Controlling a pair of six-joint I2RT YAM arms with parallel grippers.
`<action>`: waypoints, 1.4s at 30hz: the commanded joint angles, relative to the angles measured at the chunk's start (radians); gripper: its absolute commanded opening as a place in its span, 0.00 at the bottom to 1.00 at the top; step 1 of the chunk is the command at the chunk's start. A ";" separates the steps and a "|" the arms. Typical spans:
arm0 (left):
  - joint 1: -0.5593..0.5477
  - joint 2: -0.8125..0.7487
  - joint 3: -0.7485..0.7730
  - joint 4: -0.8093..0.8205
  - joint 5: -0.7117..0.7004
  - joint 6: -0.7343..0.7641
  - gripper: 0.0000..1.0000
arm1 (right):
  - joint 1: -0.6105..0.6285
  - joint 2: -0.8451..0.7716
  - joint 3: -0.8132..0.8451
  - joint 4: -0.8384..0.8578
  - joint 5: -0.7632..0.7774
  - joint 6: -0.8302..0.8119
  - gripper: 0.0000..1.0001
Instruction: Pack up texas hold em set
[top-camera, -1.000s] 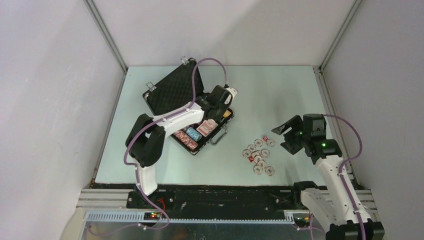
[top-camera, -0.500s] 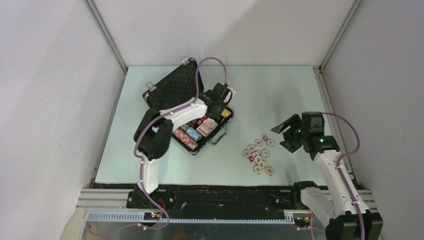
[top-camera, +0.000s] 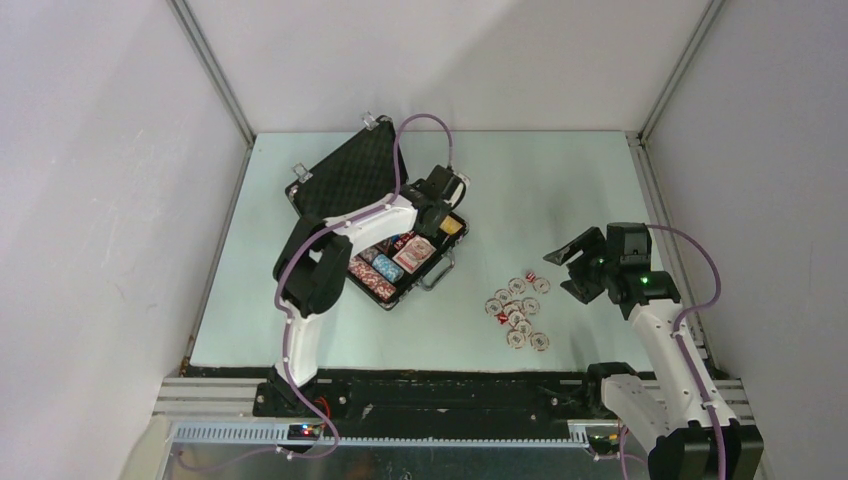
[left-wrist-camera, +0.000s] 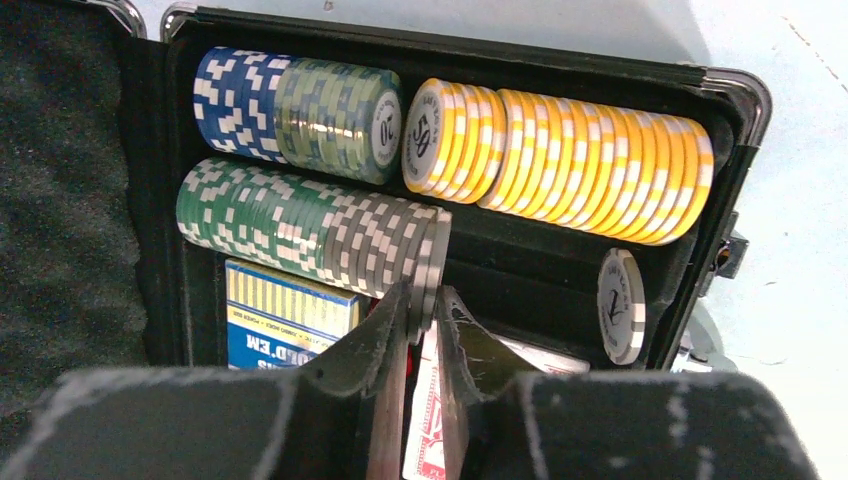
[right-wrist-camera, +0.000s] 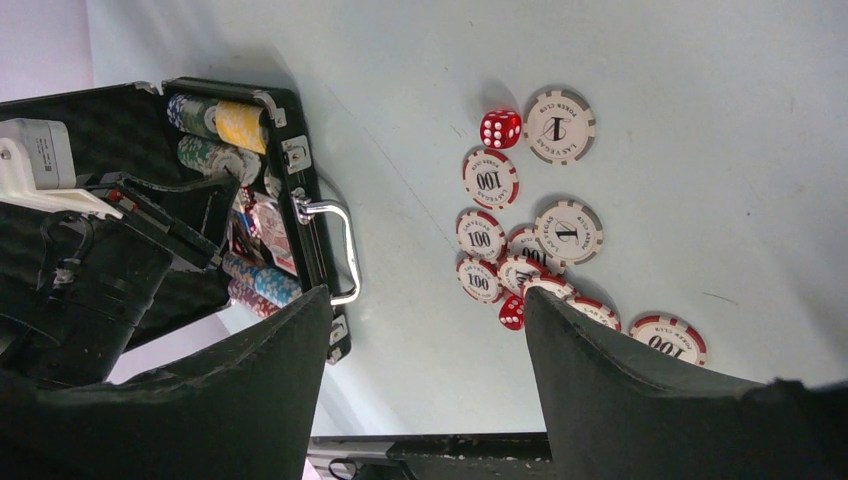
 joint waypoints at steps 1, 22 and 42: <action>0.006 -0.002 0.046 -0.001 -0.058 -0.011 0.23 | -0.006 -0.012 0.003 0.020 -0.016 -0.024 0.73; 0.007 -0.157 -0.034 0.045 -0.042 -0.067 0.36 | 0.015 0.061 0.050 -0.111 0.115 -0.146 0.99; 0.031 -0.814 -0.606 0.408 -0.118 -0.400 1.00 | 0.212 0.420 0.143 -0.123 0.433 -0.144 0.79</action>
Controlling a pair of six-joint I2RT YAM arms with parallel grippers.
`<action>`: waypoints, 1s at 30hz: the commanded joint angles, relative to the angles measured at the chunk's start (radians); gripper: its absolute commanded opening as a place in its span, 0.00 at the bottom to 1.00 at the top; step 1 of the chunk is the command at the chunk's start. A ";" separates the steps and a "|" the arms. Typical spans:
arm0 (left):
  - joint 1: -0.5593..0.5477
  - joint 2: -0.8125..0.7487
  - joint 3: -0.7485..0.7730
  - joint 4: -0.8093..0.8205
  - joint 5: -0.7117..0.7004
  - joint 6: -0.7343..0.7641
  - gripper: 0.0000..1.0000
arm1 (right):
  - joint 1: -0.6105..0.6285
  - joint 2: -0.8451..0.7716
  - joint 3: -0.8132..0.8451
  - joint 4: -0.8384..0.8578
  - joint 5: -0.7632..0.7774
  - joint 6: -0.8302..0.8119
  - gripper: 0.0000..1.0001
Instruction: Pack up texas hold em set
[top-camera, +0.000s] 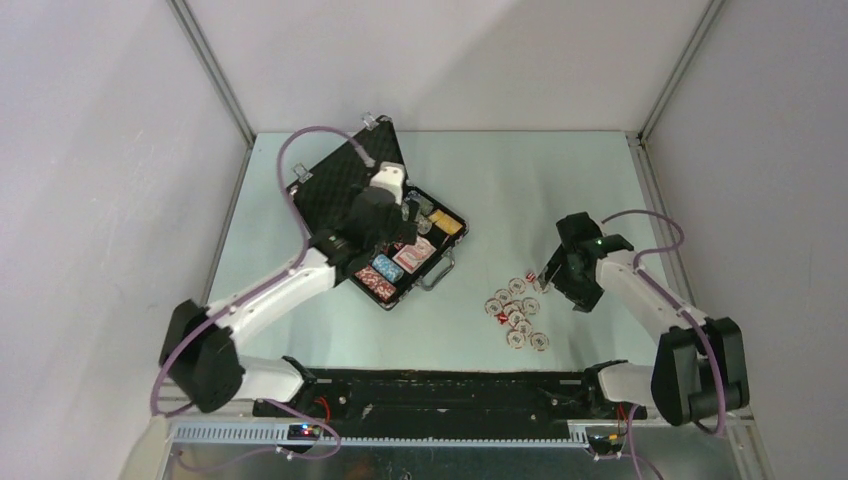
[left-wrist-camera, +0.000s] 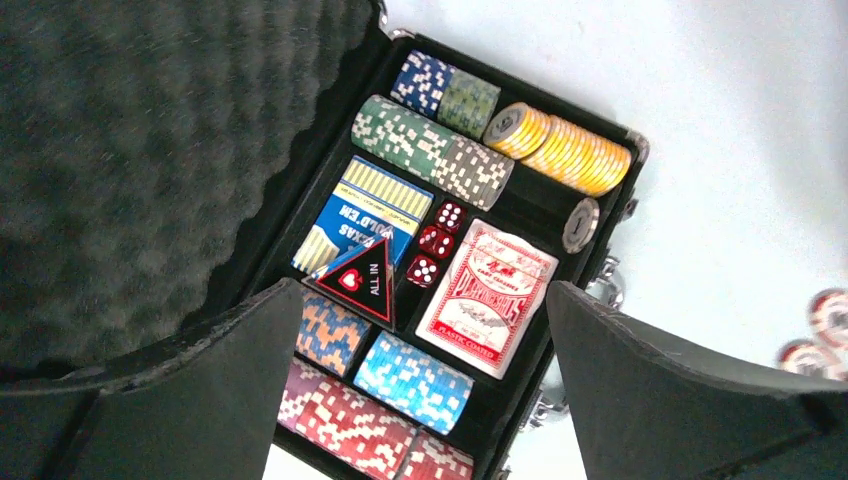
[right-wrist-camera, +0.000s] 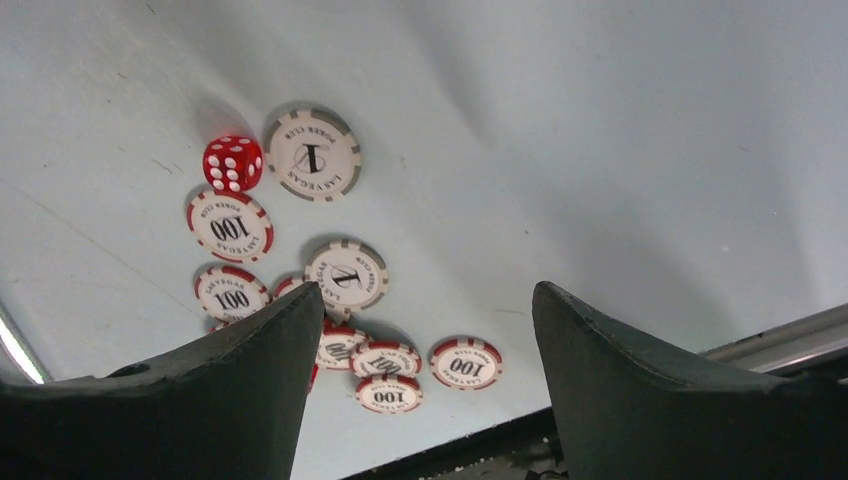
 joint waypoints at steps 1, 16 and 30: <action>0.029 -0.153 -0.091 0.148 -0.033 -0.177 1.00 | 0.028 0.101 0.088 0.053 0.073 -0.012 0.79; 0.028 -0.362 -0.427 0.400 0.205 -0.213 1.00 | 0.077 0.315 0.194 0.074 0.119 -0.048 0.68; 0.028 -0.503 -0.647 0.519 0.206 -0.163 1.00 | 0.046 0.305 0.138 0.111 0.130 -0.074 0.65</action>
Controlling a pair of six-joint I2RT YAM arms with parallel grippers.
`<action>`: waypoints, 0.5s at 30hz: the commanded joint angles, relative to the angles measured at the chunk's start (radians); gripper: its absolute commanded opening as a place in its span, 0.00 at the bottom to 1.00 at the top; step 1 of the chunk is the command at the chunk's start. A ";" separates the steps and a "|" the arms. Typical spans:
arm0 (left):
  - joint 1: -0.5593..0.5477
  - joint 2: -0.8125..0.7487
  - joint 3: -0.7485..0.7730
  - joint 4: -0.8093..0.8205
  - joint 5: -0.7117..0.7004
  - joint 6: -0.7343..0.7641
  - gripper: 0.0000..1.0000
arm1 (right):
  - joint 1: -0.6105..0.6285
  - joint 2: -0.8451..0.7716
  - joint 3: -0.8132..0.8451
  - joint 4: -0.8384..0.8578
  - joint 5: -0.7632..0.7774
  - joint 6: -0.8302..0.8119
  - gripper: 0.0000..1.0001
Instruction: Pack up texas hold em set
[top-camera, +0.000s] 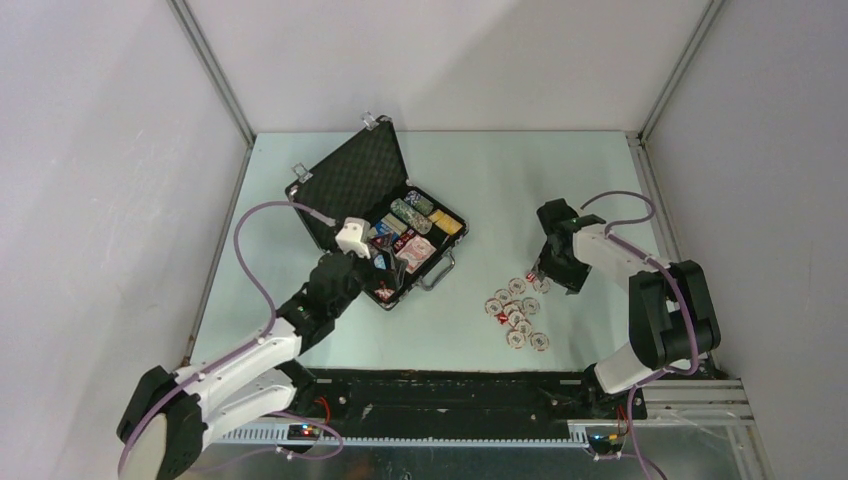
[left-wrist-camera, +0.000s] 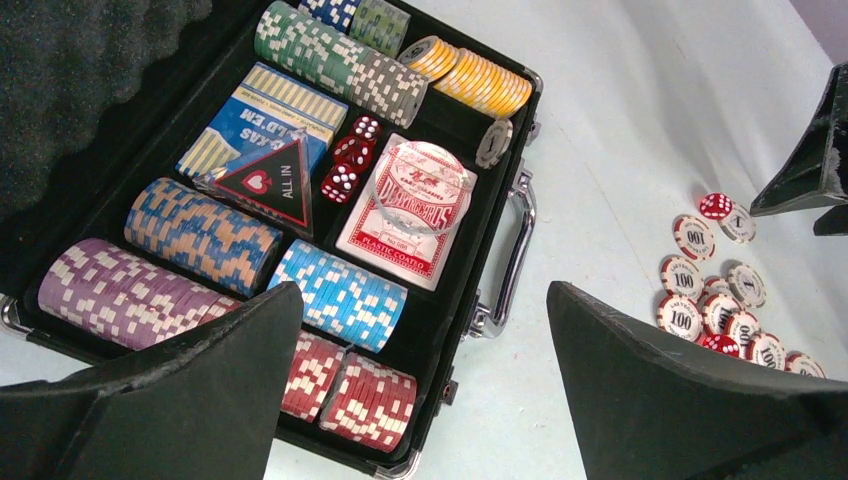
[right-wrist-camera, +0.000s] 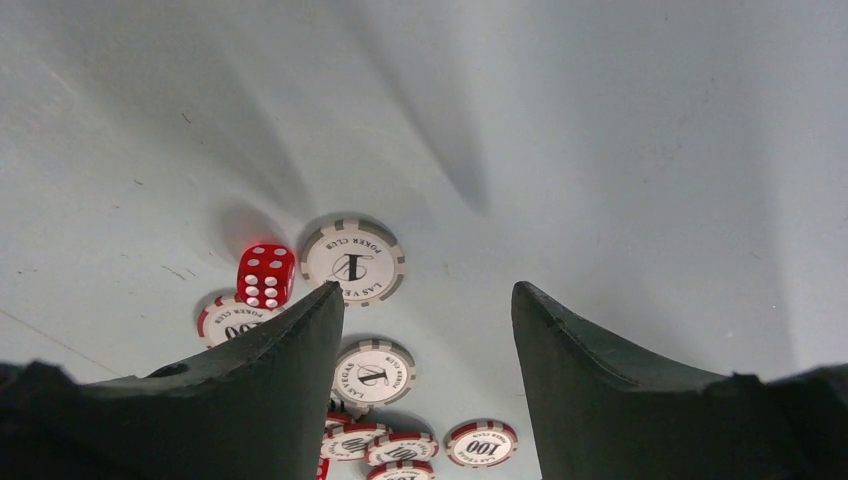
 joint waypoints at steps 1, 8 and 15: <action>0.000 -0.068 -0.042 0.102 0.007 0.024 1.00 | 0.004 -0.002 -0.009 0.046 0.013 -0.012 0.65; 0.000 -0.092 -0.059 0.121 0.013 0.028 1.00 | 0.026 0.063 0.009 0.087 -0.004 -0.007 0.66; 0.000 -0.080 -0.055 0.124 0.022 0.029 1.00 | 0.043 0.131 0.039 0.097 -0.013 -0.002 0.66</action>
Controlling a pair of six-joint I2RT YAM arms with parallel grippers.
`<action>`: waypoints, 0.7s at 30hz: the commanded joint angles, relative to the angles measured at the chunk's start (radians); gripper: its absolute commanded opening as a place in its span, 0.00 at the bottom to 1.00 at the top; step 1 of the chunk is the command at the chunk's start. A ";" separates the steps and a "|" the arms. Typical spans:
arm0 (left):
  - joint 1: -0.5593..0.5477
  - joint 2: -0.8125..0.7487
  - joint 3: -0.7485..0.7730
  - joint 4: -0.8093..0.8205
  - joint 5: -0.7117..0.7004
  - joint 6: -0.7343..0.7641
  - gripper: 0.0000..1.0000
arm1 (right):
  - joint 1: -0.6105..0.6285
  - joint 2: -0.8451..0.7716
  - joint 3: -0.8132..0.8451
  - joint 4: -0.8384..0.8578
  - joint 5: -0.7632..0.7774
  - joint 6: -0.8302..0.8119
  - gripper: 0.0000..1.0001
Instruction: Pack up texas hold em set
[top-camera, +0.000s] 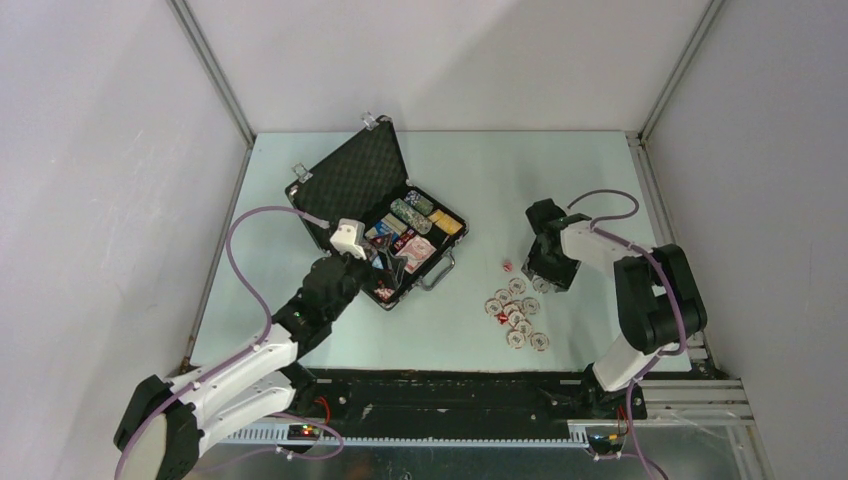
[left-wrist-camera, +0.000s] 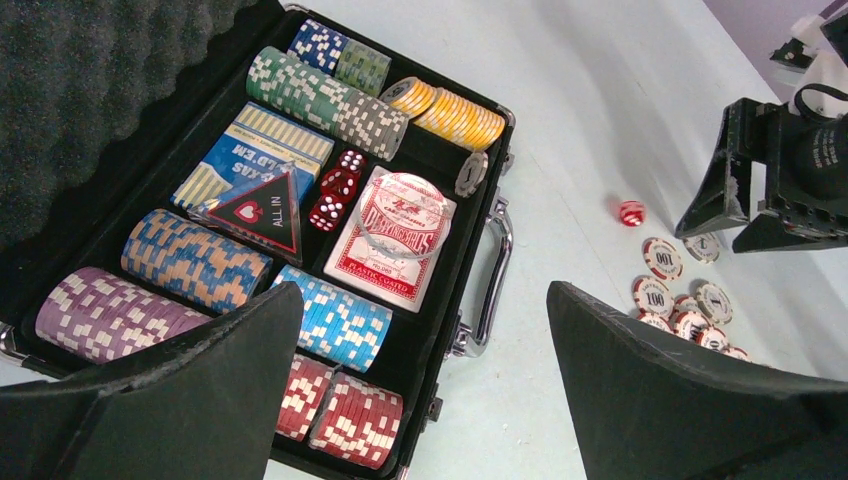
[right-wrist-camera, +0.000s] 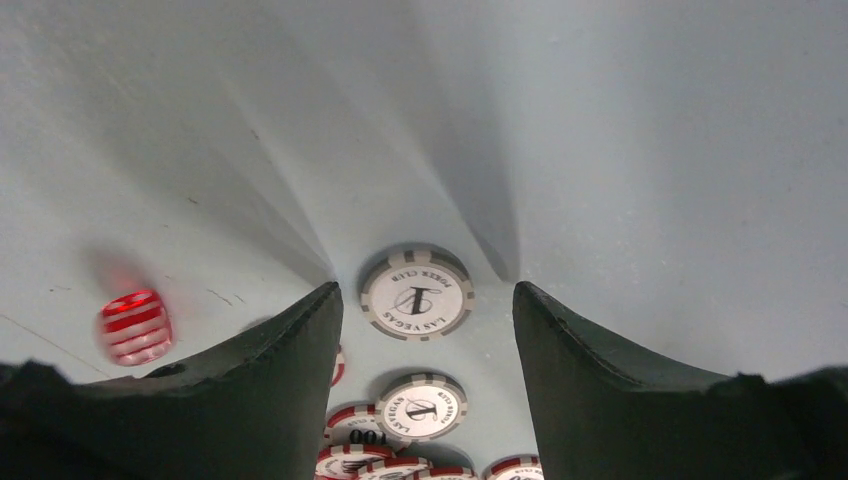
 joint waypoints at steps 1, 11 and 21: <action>-0.001 -0.004 0.000 0.047 0.013 0.027 1.00 | 0.012 0.039 0.032 0.020 0.008 0.001 0.66; 0.000 -0.003 0.002 0.048 0.015 0.031 1.00 | 0.031 0.058 0.038 -0.006 0.011 -0.006 0.67; -0.001 -0.003 0.004 0.045 0.021 0.033 1.00 | 0.059 0.094 0.041 -0.040 0.019 -0.018 0.46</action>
